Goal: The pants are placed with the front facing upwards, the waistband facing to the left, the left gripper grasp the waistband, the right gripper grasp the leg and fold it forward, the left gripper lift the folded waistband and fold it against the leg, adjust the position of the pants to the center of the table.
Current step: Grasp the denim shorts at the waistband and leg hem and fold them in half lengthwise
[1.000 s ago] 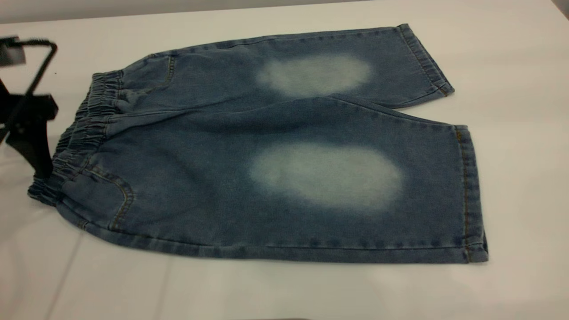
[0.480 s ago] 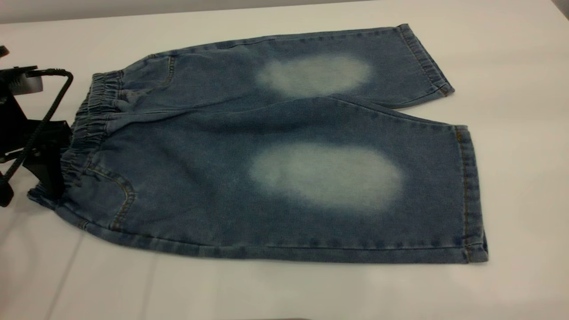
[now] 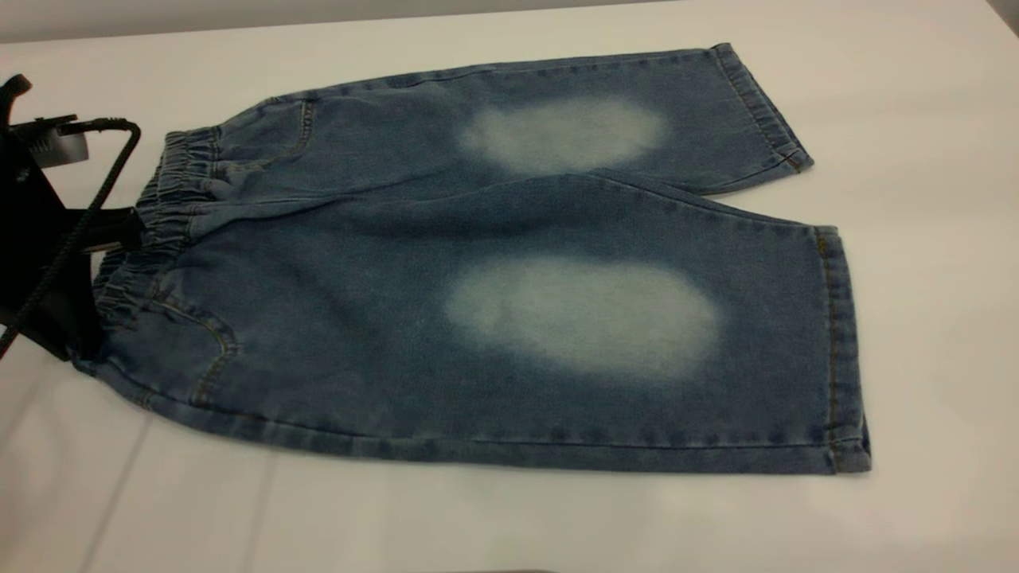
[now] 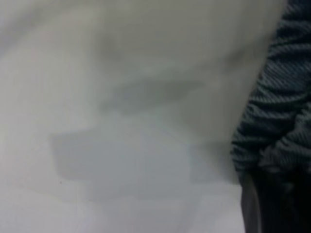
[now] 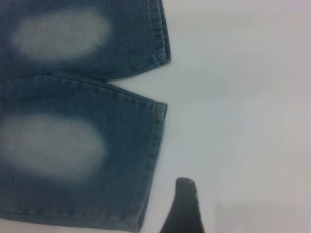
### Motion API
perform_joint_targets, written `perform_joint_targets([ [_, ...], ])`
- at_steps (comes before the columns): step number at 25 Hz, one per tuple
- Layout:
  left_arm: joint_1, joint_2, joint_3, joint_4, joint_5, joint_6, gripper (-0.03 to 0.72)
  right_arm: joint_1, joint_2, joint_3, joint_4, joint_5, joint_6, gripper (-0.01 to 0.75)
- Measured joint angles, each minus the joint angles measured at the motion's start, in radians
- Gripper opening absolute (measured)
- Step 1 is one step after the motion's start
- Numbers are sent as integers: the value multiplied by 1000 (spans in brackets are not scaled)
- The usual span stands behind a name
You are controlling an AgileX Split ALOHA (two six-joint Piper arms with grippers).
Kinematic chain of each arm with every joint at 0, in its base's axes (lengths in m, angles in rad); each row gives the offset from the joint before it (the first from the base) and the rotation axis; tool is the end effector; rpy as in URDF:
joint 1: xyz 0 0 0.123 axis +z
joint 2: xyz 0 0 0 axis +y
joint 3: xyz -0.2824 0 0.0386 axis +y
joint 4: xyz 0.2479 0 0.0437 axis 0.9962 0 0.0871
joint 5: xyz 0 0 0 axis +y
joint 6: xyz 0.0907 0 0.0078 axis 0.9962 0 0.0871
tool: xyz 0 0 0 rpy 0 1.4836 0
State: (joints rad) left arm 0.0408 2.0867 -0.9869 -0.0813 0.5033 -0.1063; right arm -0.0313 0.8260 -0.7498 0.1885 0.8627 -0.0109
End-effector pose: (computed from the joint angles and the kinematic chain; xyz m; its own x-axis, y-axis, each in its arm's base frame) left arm 0.3292 0.0099 0.0577 -0.9751 -0.2164 -0.0485 -0.2141 0.9756 -0.0484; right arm 0.1477 0.0084 0.3141 -0.7486 0.1347 -0.6492 0.0205 0.9834 0.1803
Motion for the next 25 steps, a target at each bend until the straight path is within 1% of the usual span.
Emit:
perform_joint_targets([
  [2,0,5,-16,2,22,0,47,0,0,0,32,0,-45,519],
  [6,0,18,-64,12,82,11,44,0,19,0,175,0,-219,519],
  [11,1,-13,-104,-6,79,77,41,0,109,-1,296,2,-385,519],
  [16,1,-94,-129,-110,89,198,40,0,239,-1,311,12,-423,519],
  [19,1,-125,-131,-152,111,240,39,8,303,-1,311,19,-423,519],
  [21,1,-132,-136,-161,128,254,39,35,344,-2,310,10,-423,519],
  [25,1,-136,-137,-172,132,269,39,122,440,-5,272,-21,-412,519],
])
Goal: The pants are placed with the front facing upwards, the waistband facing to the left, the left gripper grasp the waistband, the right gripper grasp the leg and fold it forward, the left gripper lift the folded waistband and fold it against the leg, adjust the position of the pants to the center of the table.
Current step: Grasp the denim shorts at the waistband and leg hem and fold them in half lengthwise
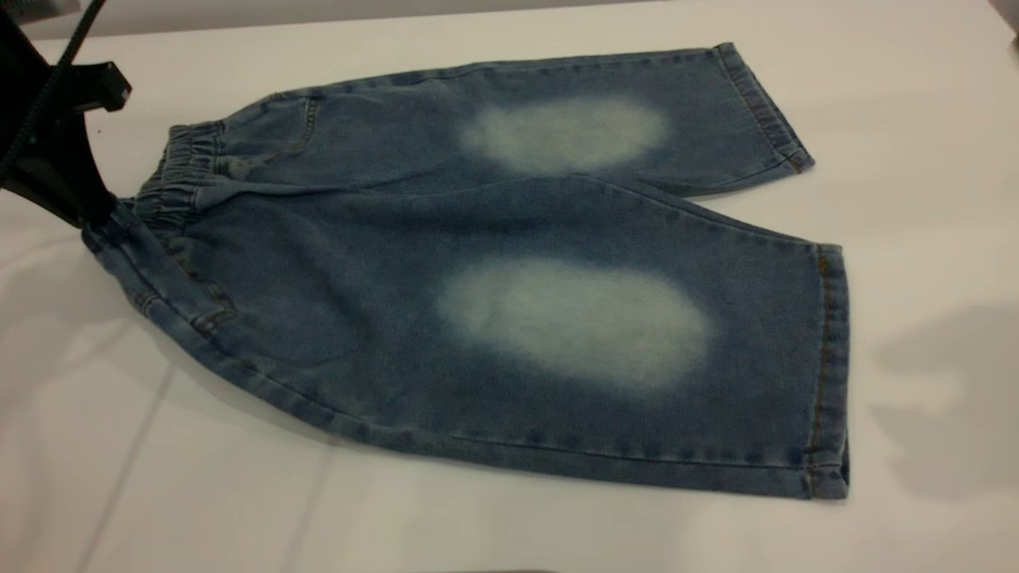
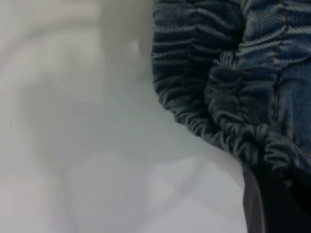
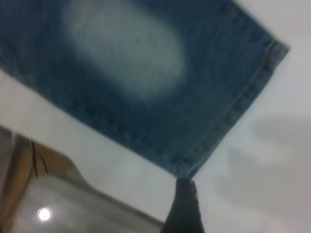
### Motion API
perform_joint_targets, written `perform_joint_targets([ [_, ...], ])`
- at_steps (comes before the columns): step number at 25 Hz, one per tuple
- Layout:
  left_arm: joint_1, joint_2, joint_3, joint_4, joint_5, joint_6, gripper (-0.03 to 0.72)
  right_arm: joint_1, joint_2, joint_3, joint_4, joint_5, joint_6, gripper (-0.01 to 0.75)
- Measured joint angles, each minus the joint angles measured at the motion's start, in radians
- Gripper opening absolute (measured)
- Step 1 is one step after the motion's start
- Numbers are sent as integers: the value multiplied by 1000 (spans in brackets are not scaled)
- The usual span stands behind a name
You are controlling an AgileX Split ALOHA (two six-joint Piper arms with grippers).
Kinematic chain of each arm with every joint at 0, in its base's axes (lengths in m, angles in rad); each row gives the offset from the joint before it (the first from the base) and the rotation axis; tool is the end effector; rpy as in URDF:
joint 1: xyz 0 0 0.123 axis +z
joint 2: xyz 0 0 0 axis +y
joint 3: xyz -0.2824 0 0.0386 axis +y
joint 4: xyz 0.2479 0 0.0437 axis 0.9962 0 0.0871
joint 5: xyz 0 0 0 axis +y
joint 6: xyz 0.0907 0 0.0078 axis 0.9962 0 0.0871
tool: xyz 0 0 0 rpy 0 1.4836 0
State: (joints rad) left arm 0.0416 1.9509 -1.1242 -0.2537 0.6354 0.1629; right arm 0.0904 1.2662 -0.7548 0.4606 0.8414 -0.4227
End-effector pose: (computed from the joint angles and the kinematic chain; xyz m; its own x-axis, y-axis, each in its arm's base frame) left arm 0.3597 0.0014 0.1301 -0.9756 -0.0830 -0.2034 -0.0517 0.9866 -0.1545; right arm 0.2162 0.0499 0.2404 -0.9063 -0.1799 -0.3825 -0.2966 0.9154 0.2721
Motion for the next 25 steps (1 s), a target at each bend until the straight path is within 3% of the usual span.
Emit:
perform_joint_targets([
  [13,0,0,0,-4,2,4,39,391,310,-1,-293,-19,300,519],
  [20,0,0,0,-4,2,4,39,492,461,-2,-314,-133,326,519],
  [25,0,0,0,-4,2,4,39,509,566,-10,-329,-251,326,519],
])
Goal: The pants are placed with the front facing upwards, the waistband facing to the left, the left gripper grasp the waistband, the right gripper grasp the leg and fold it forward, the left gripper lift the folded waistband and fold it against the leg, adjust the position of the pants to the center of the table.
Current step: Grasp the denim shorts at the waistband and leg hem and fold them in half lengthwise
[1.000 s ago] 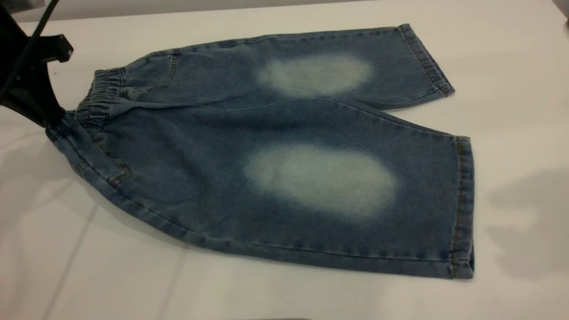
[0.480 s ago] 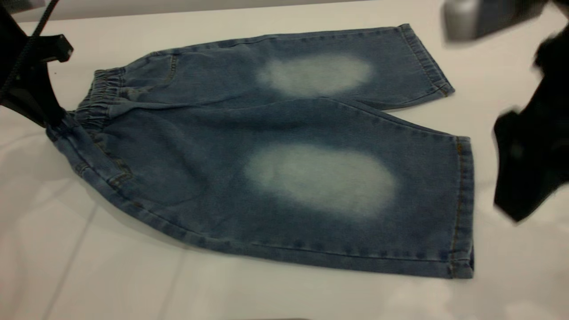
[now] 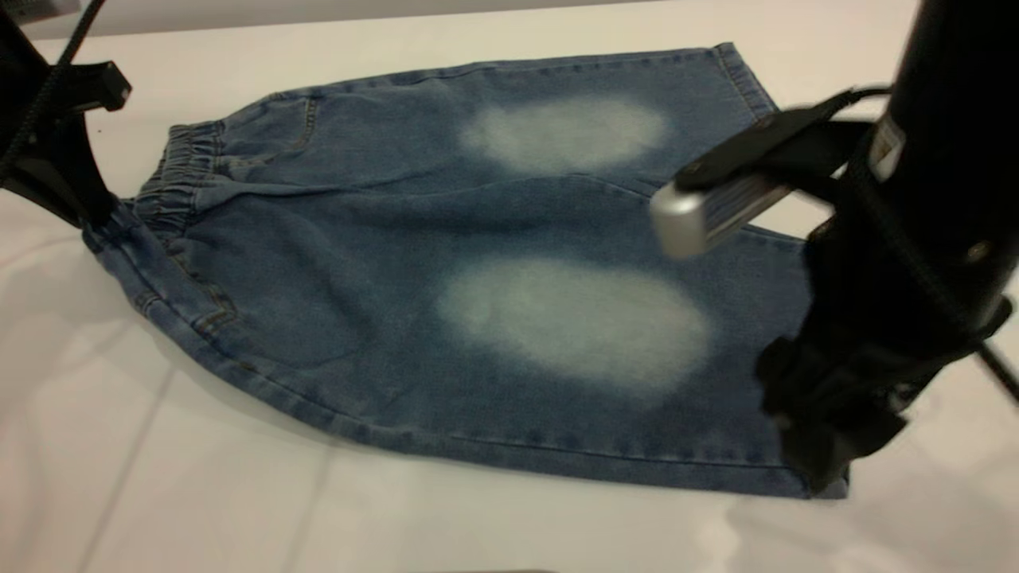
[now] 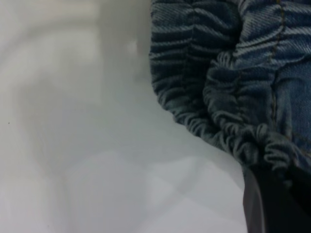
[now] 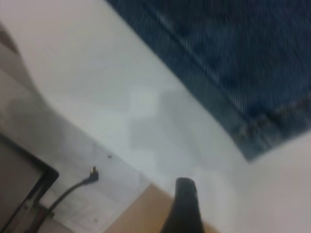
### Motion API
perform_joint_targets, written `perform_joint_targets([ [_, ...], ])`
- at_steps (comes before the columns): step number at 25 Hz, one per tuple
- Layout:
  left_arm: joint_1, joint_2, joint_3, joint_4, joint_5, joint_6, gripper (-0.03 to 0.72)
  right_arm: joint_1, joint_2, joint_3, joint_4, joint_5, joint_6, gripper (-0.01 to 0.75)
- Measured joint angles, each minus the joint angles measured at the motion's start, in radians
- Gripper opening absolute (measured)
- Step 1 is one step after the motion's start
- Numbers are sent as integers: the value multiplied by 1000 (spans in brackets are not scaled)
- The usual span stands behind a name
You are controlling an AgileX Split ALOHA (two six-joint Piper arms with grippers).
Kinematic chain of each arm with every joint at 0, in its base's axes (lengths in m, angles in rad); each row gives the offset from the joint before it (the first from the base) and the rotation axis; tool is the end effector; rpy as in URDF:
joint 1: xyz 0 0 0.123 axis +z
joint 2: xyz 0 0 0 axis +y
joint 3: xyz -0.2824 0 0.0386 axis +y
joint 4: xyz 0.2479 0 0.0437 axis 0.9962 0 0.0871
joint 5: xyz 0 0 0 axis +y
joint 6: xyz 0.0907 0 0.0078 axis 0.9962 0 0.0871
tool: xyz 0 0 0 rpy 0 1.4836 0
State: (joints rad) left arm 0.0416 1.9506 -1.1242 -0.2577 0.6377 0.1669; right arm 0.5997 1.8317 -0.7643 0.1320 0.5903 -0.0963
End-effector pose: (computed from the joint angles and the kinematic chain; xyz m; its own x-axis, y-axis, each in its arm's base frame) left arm 0.3595 0.0011 0.1302 -0.9760 -0.0819 -0.2020 -0.0503 0.9863 -0.1570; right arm 0.2177 0.1569 0.0990 -0.8331 -0.5532 -0.0033 -0.5519 0.8307 0.0733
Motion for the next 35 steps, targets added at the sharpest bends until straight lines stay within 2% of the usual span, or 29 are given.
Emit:
perform_joint_targets([
  [14,0,0,0,0,1,0,39,0,191,-3,-24,-125,26,519],
  [17,0,0,0,0,1,0,39,0,203,-11,-29,-123,42,503],
  [19,0,0,0,0,1,0,39,0,208,-13,-35,-123,54,463],
  [21,0,0,0,0,1,0,39,-1,209,-13,-47,-123,59,382],
  [26,0,0,0,-1,2,0,39,-3,210,-14,-60,-134,59,82],
  [29,0,0,0,-11,4,1,39,-3,206,-14,-60,-136,59,37],
  [35,0,0,0,-109,19,55,39,-25,83,-11,-52,-149,58,33],
])
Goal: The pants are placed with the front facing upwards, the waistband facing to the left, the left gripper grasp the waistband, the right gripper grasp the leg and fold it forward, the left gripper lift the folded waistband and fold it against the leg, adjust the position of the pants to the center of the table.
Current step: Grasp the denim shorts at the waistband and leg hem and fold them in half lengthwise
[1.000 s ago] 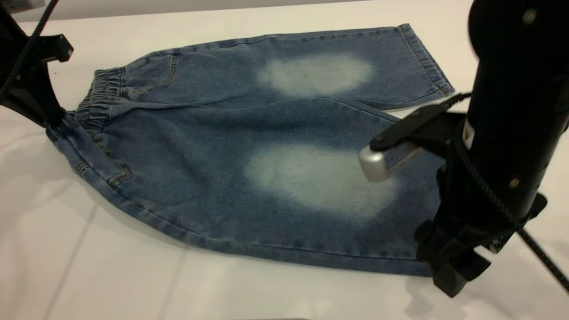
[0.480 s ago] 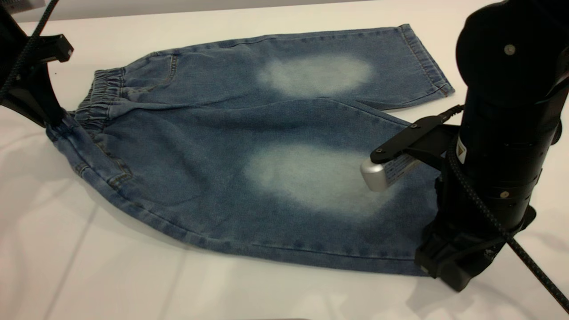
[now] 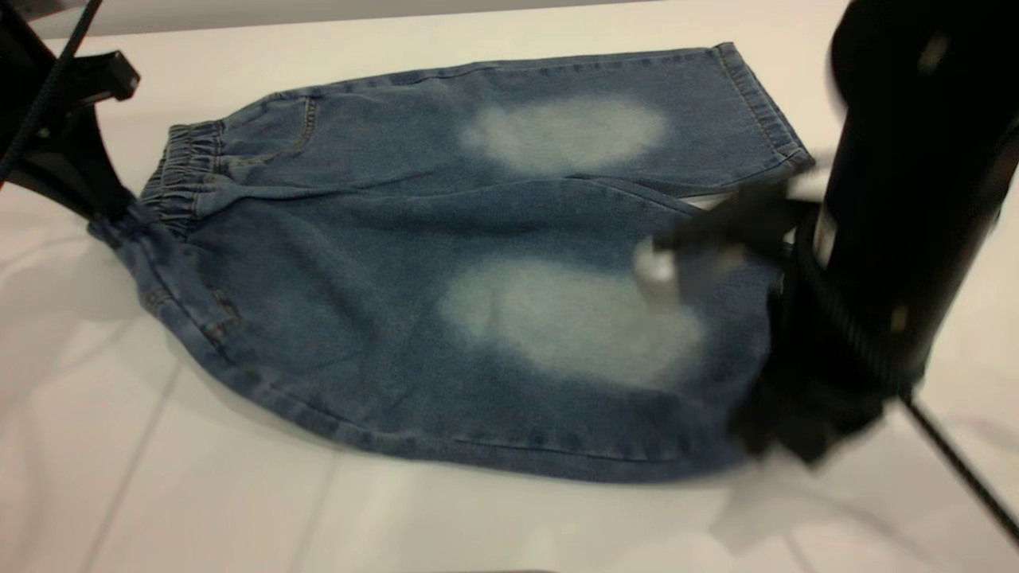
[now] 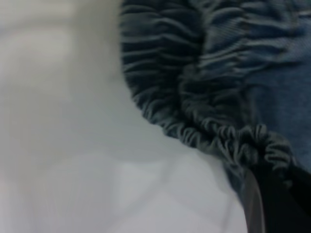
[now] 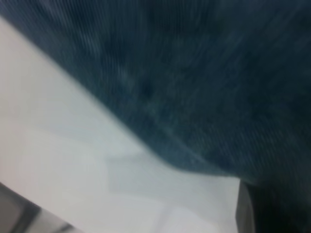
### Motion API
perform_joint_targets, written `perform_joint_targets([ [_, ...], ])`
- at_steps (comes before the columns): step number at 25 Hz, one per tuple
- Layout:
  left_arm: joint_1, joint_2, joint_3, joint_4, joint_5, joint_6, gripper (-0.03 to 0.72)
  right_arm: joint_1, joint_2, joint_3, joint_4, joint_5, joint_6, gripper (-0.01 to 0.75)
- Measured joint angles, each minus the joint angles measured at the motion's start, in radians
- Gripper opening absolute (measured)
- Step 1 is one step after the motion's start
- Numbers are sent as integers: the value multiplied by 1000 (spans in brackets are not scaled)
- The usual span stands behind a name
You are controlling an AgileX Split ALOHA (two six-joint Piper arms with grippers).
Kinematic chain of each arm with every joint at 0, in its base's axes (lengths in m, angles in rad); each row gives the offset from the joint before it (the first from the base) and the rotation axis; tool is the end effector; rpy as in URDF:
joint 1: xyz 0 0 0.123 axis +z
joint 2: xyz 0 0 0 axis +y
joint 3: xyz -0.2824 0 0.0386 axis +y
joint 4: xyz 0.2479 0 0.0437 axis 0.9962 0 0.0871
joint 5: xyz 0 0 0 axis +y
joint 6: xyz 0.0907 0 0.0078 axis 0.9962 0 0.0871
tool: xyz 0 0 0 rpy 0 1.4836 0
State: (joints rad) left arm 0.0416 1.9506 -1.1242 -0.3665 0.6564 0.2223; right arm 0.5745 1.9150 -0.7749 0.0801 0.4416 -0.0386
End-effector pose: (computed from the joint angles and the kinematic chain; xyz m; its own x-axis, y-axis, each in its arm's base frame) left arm 0.3594 -0.0050 0.1313 -0.9753 -0.1117 -0.1905 -0.0666 0.9713 -0.2285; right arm 0.2348 0.1557 0.0781 -0.8549 -0.5131 -0.0763 -0.5167 0.8554 0.0367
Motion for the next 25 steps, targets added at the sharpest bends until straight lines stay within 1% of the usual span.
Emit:
perform_joint_targets([
  [4,0,0,0,-96,4,91,39,-79,-140,-15,0,3,0,33],
  [7,0,0,0,-211,-39,162,39,-149,-192,-57,1,3,0,33],
  [10,0,0,0,-384,-84,257,39,-189,-202,-95,16,3,-1,33],
  [12,0,0,0,-524,-115,342,39,-199,-202,-100,18,-14,-2,33],
  [16,0,0,0,-879,-142,548,39,-199,-202,-100,27,-97,-2,33],
  [18,0,0,0,-1027,-142,640,39,-201,-202,-100,41,-147,-2,33],
  [22,0,0,0,-1270,-140,735,39,-214,-202,-100,91,-256,-2,33],
  [25,0,0,0,-1362,-145,765,39,-232,-202,-100,114,-328,-2,33],
])
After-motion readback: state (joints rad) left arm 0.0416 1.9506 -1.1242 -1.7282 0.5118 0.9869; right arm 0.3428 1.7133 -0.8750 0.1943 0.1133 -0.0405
